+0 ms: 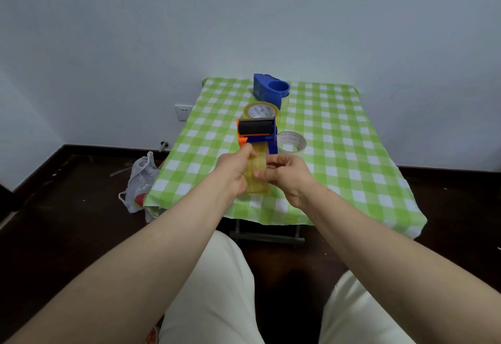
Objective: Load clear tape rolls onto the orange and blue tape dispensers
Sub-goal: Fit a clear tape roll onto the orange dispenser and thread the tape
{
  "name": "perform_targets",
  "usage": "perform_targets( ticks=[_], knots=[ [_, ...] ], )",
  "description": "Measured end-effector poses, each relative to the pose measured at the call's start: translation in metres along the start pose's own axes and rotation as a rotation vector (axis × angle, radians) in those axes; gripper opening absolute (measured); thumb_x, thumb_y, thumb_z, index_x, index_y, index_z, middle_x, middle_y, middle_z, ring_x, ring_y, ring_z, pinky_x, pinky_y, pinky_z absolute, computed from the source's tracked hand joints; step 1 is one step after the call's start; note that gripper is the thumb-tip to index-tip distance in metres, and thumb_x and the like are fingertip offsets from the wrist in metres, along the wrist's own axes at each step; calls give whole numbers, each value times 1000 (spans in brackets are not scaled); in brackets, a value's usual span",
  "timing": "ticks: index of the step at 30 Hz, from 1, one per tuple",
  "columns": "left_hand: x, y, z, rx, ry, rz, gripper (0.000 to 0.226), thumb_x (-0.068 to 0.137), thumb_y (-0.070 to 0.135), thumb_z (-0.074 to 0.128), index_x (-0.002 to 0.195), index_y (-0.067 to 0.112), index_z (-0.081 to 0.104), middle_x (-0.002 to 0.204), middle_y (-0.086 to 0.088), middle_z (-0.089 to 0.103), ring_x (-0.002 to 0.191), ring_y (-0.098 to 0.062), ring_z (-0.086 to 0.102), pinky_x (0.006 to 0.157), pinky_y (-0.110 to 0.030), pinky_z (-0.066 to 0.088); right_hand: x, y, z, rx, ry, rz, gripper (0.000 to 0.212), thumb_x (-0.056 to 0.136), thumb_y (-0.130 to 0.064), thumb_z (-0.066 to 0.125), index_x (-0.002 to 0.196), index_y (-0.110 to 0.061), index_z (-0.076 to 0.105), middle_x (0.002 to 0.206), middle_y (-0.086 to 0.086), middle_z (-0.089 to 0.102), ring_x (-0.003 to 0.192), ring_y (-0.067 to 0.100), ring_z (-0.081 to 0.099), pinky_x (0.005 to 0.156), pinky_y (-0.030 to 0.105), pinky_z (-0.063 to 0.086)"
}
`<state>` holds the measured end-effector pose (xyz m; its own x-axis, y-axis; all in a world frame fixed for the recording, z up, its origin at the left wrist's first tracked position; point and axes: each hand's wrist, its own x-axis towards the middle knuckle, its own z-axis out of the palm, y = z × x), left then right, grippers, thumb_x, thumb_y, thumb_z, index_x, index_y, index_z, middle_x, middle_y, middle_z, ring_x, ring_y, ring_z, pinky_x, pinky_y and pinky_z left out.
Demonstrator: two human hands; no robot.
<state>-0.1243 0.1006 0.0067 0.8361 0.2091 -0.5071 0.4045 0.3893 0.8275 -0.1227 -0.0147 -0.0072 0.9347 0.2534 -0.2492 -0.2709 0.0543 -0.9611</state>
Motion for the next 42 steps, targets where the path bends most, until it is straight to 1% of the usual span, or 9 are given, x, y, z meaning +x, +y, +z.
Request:
perform_targets(
  ticks=[7, 12, 16, 25, 29, 32, 36, 39, 42],
  knots=[
    [-7, 2, 2, 36, 5, 14, 45, 68, 6, 58, 111, -6, 63, 116, -27, 65, 94, -40, 65, 85, -69, 47, 1, -1, -1, 30, 7, 3, 27, 71, 13, 68, 92, -3, 64, 78, 5, 66, 72, 19, 62, 76, 35, 49],
    [-12, 3, 8, 63, 25, 1, 28, 72, 8, 61, 98, -1, 66, 99, -23, 69, 80, -37, 65, 81, -63, 51, -2, -2, 0, -19, 15, -1, 36, 70, 14, 69, 103, 1, 62, 75, 2, 65, 67, 12, 62, 51, 19, 50],
    [-11, 3, 9, 74, 13, -8, 52, 56, 9, 59, 106, -3, 65, 102, -24, 68, 80, -37, 64, 79, -65, 51, -1, 0, -2, -13, 18, 9, 38, 70, 12, 70, 107, 4, 61, 80, 5, 67, 71, 17, 64, 64, 30, 52],
    [-11, 3, 12, 59, 9, -4, 53, 52, 5, 57, 105, -5, 63, 107, -28, 66, 83, -40, 64, 82, -69, 47, -1, 2, -6, 66, 16, 46, 33, 70, 14, 68, 100, 2, 63, 68, 2, 70, 70, 20, 63, 76, 39, 47],
    [-9, 1, 13, 65, -8, 11, 39, 59, -3, 51, 96, -7, 62, 106, -32, 63, 86, -40, 63, 84, -70, 46, -2, 0, -11, 103, 6, 32, 24, 73, 14, 66, 91, -1, 65, 64, 0, 69, 70, 20, 62, 73, 32, 48],
    [-10, -3, 9, 74, -55, 14, 26, 73, -8, 48, 95, -5, 62, 101, -29, 61, 85, -37, 62, 84, -56, 54, -5, -2, -17, 31, 2, 11, 37, 73, 11, 68, 109, 6, 61, 84, 9, 67, 78, 19, 65, 70, 24, 55],
    [-2, -15, 4, 61, -136, 38, 21, 81, -13, 50, 91, -2, 63, 87, -19, 64, 70, -26, 63, 51, -28, 56, -5, -5, -32, -158, 140, -116, 41, 69, 0, 76, 107, -5, 62, 88, 0, 63, 81, 10, 61, 78, 20, 52],
    [-1, -18, 5, 91, -165, 57, 21, 83, -13, 52, 92, 0, 66, 86, -14, 67, 73, -22, 64, 59, -28, 54, -7, -5, -38, -289, 218, -241, 20, 79, -8, 71, 99, -9, 69, 88, -1, 67, 79, 7, 63, 72, 12, 49],
    [2, -21, 7, 130, -191, 88, 18, 84, -12, 55, 93, -1, 67, 82, -11, 68, 65, -16, 67, 56, -25, 55, -7, 1, -36, -366, 247, -269, 21, 80, -11, 70, 101, -6, 71, 95, 7, 72, 88, 14, 66, 85, 23, 51]
  ],
)
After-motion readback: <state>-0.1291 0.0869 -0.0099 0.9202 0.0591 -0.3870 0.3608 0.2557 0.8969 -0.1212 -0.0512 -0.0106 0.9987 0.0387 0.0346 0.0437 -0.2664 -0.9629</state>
